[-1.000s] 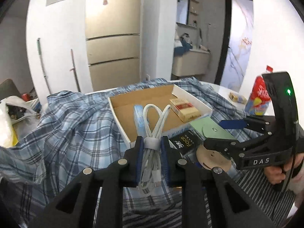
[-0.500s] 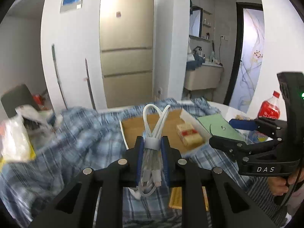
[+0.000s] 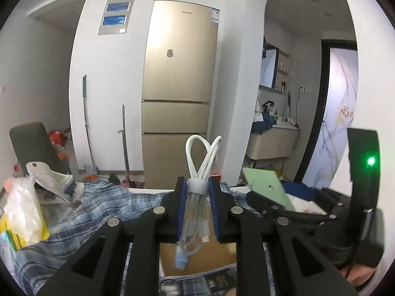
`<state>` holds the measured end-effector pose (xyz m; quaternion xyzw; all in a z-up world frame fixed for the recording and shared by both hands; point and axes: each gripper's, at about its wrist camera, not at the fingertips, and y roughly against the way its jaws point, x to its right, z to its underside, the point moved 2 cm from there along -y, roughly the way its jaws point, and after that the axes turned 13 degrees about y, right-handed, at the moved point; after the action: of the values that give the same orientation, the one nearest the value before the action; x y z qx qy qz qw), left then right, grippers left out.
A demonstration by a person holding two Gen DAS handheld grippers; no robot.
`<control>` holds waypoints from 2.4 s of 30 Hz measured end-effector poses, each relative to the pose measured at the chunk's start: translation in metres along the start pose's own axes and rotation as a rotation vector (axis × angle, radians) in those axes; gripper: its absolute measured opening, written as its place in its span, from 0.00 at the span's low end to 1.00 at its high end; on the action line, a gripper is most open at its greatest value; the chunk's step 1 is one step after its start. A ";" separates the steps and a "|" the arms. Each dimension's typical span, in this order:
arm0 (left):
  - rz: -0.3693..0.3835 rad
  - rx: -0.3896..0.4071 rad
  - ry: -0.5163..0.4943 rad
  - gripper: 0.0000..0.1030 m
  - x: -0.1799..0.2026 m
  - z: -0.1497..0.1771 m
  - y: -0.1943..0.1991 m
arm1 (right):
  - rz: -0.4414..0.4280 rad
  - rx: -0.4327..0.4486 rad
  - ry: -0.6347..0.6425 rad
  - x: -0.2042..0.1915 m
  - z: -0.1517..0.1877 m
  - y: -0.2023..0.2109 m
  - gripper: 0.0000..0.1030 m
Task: Organize soft objects
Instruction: 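Lower the green card and white cable into the box and open both grippers, then lift both grippers away from the box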
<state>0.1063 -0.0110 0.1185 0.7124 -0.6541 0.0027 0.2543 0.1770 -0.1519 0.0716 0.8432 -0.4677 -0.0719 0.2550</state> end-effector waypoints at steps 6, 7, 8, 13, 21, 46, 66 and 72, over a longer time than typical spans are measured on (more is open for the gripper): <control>-0.047 -0.053 -0.004 0.19 -0.008 0.017 -0.029 | -0.028 -0.030 -0.036 0.002 0.014 -0.035 0.72; -0.052 -0.069 -0.009 0.19 -0.011 0.023 -0.035 | -0.030 -0.042 -0.037 0.001 0.019 -0.041 0.71; -0.057 -0.080 -0.009 0.19 -0.013 0.026 -0.040 | -0.031 -0.056 -0.037 0.000 0.024 -0.049 0.71; -0.078 -0.140 0.009 0.19 -0.031 0.047 -0.071 | -0.040 -0.134 -0.034 -0.005 0.054 -0.092 0.72; -0.120 -0.200 0.049 0.19 -0.067 0.074 -0.118 | -0.078 -0.239 -0.003 -0.017 0.086 -0.133 0.72; -0.064 -0.133 0.022 0.79 -0.061 0.069 -0.102 | -0.035 -0.208 0.000 -0.008 0.084 -0.126 0.92; 0.021 0.179 -0.115 1.00 -0.019 0.048 0.057 | -0.033 0.070 0.011 0.008 0.051 0.030 1.00; 0.066 0.123 -0.135 1.00 -0.018 0.063 0.067 | -0.044 0.070 0.034 0.003 0.071 0.046 1.00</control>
<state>0.0207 -0.0184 0.0812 0.7034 -0.6913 0.0032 0.1652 0.1188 -0.1997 0.0337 0.8630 -0.4467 -0.0469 0.2313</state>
